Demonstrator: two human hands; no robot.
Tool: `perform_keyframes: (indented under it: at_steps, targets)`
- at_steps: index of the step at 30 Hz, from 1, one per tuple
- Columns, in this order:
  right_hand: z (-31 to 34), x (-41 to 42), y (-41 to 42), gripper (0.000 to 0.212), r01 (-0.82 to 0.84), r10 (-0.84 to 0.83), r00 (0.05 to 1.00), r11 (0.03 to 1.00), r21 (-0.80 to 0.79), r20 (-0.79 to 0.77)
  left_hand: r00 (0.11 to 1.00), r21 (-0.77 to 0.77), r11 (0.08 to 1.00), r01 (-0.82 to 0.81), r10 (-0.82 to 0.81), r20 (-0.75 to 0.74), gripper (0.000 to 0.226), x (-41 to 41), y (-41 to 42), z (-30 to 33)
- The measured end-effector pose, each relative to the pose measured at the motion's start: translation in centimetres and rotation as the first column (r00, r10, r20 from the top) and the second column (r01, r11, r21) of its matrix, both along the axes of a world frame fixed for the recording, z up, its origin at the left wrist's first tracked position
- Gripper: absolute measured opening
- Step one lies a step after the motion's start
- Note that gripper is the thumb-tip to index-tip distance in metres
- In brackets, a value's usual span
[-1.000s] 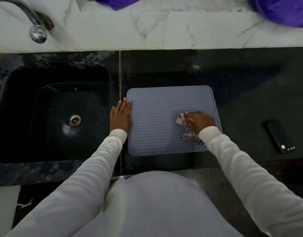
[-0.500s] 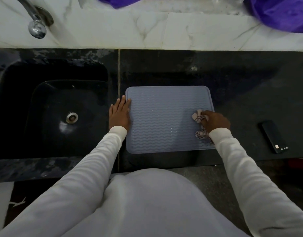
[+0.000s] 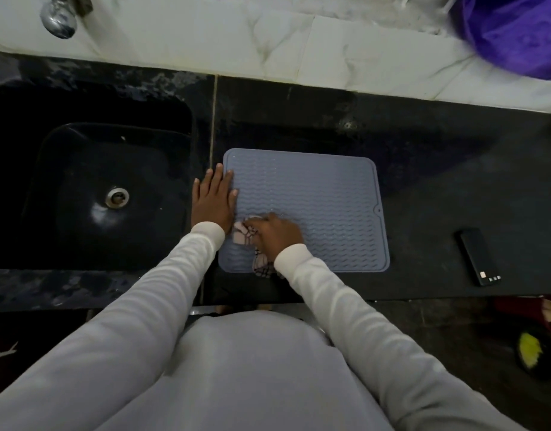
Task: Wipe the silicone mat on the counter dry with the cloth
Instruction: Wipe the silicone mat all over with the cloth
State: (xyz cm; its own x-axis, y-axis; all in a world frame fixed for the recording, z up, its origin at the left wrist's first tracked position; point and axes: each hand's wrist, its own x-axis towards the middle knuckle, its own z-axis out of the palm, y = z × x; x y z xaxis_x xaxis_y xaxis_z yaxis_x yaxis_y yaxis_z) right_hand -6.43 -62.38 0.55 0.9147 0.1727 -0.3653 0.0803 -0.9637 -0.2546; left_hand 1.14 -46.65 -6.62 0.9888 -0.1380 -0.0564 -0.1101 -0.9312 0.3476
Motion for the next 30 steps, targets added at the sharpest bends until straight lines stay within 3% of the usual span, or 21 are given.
perform_keyframes:
  at_steps: [9, 21, 26, 30]
  targets:
    - [1.1, -0.9, -10.7, 0.042, 0.198, -0.205, 0.976, 0.975, -0.099, -0.071, 1.0, -0.009, 1.0, 0.016, -0.016, -0.015, 0.053, -0.3, 0.0, 0.5]
    - [2.4, -3.5, -21.8, 0.033, 0.414, -0.427, 0.902, 0.895, -0.165, -0.054, 0.998, 0.005, 0.999, 0.032, -0.032, -0.053, 0.054, -0.2, 0.2, 1.0]
    - [2.5, -4.3, -23.7, 0.035, 0.545, -0.554, 0.832, 0.824, -0.156, -0.022, 0.998, 0.01, 0.999, 0.039, -0.038, -0.056, 0.054, -0.2, 0.2, 1.1]
    - [2.5, -4.4, -23.8, 0.04, 0.668, -0.67, 0.741, 0.742, -0.059, -0.048, 0.998, 0.013, 0.999, 0.041, -0.041, -0.054, 0.054, -0.1, 0.3, 1.0]
